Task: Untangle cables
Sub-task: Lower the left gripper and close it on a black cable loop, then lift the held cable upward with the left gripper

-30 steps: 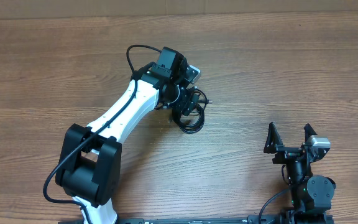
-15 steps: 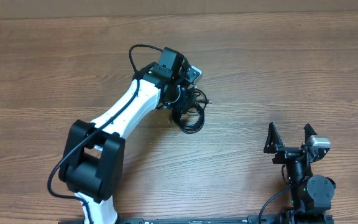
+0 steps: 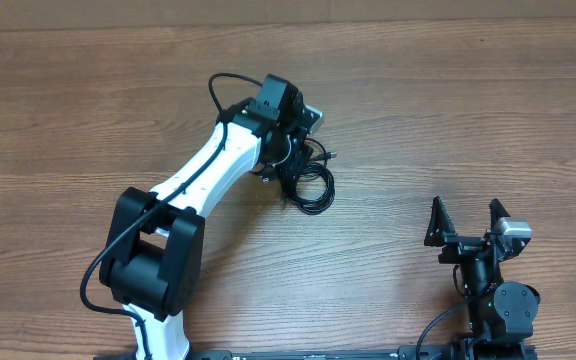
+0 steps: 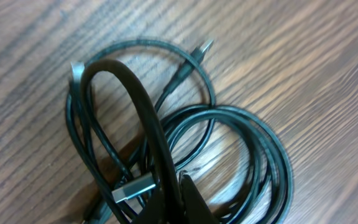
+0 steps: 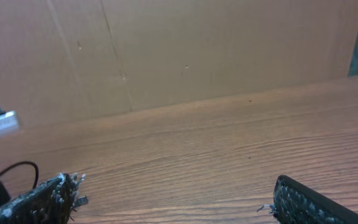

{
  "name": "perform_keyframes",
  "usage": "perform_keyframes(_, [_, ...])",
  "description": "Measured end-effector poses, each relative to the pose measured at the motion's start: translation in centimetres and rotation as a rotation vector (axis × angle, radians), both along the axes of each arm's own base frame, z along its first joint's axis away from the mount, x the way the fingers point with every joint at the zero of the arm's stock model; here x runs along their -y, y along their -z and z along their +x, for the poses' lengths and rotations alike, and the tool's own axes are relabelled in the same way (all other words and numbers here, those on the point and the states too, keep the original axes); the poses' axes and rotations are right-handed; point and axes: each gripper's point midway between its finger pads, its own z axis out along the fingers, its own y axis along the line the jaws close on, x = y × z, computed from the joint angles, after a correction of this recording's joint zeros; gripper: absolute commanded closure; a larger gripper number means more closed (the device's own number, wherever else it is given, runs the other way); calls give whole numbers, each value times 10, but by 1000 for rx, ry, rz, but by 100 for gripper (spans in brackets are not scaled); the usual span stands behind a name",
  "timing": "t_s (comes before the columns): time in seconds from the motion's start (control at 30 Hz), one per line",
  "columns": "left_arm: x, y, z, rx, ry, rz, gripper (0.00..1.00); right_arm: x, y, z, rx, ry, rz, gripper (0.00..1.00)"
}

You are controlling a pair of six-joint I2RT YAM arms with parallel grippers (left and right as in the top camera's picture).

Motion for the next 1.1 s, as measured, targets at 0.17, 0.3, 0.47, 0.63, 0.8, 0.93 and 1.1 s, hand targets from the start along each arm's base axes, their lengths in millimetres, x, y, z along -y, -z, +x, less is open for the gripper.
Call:
perform_keyframes(0.17, [12, -45, 10, 18, -64, -88, 96, 0, 0, 0, 0, 0, 0, 0])
perform_keyframes(0.3, [20, -106, 18, 97, -114, -188, 96, 0, 0, 0, 0, 0, 0, 0])
perform_keyframes(0.47, [20, -176, 10, 205, -127, -289, 96, 0, 0, 0, -1, 0, 0, 0])
perform_keyframes(0.63, [15, -231, -1, 316, -125, -371, 96, 0, 0, 0, 0, 0, 0, 0])
perform_keyframes(0.8, [-5, -281, -9, 412, -179, -451, 96, 0, 0, 0, 0, 0, 0, 0])
perform_keyframes(0.93, [-15, -327, -13, 480, -243, -577, 96, 0, 0, 0, 0, 0, 0, 0])
perform_keyframes(1.1, [-4, -398, -32, 554, -188, -829, 96, 0, 0, 0, -1, 0, 0, 0])
